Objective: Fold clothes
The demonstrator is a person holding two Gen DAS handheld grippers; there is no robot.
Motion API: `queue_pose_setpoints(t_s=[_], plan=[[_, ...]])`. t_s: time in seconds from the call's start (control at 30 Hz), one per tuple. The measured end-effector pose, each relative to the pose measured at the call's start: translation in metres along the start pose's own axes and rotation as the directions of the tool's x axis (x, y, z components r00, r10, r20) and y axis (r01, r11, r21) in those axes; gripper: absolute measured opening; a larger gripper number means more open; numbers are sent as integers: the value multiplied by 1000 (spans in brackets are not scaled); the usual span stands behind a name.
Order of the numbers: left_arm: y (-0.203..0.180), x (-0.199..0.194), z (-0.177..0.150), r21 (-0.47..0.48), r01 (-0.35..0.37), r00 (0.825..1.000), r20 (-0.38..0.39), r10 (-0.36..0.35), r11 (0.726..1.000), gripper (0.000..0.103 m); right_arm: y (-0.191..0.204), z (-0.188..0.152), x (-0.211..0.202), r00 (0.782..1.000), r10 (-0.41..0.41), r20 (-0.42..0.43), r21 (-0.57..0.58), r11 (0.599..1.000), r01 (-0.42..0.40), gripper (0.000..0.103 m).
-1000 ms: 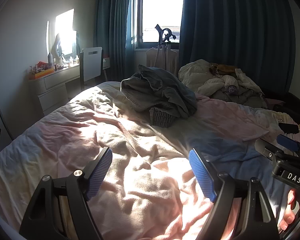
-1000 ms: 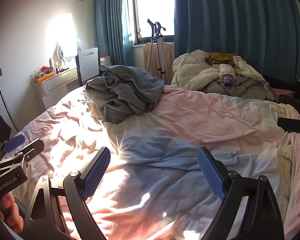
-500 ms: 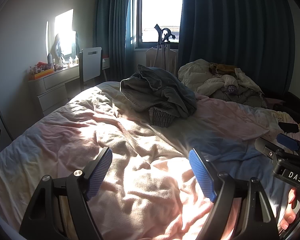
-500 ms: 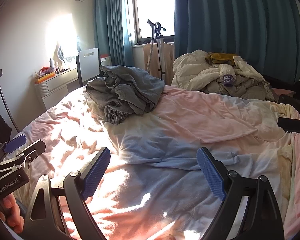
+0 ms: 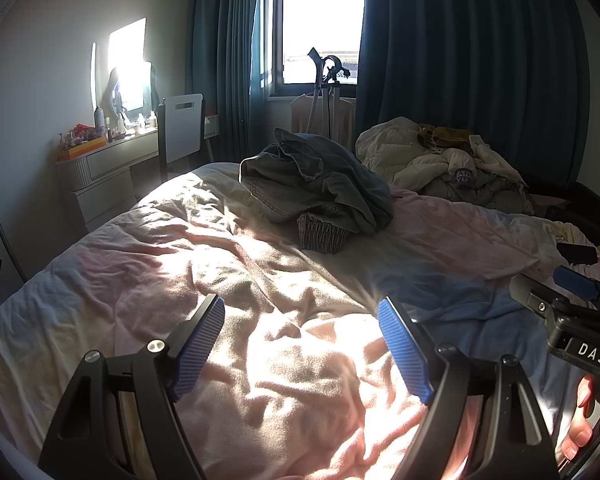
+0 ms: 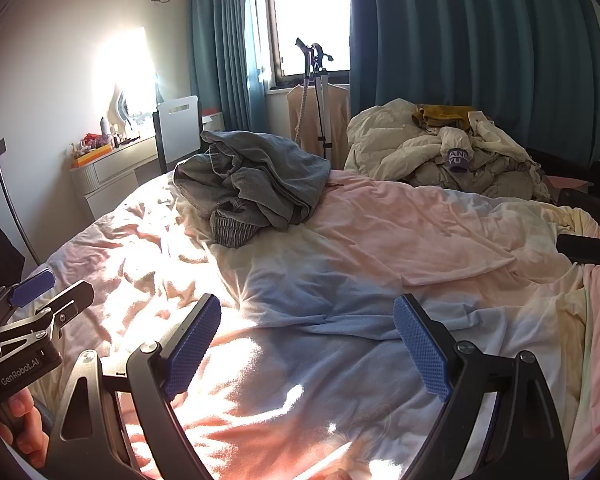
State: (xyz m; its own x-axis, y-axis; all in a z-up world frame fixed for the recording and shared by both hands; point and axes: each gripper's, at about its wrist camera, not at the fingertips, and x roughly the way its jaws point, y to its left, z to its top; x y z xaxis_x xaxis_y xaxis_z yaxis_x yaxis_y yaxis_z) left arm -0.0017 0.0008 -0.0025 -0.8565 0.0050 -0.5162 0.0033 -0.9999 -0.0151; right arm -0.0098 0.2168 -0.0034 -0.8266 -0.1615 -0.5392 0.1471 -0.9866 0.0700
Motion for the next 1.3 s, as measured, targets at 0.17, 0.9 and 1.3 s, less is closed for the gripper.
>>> queue_pose_setpoints(t_s=[0.17, 0.9, 1.3], plan=[[0, 0, 0, 0, -1, 1000, -1, 1, 1000, 81, 0, 0, 0, 1000, 0, -2, 2, 1000, 0, 89], [-21, 35, 50, -16, 74, 997, -29, -74, 997, 81, -18, 4, 4, 1000, 7, 1, 69, 998, -7, 89], [-18, 110, 74, -62, 106, 990, -82, -111, 992, 81, -27, 12, 36, 1000, 4, 20, 69, 998, -5, 89]])
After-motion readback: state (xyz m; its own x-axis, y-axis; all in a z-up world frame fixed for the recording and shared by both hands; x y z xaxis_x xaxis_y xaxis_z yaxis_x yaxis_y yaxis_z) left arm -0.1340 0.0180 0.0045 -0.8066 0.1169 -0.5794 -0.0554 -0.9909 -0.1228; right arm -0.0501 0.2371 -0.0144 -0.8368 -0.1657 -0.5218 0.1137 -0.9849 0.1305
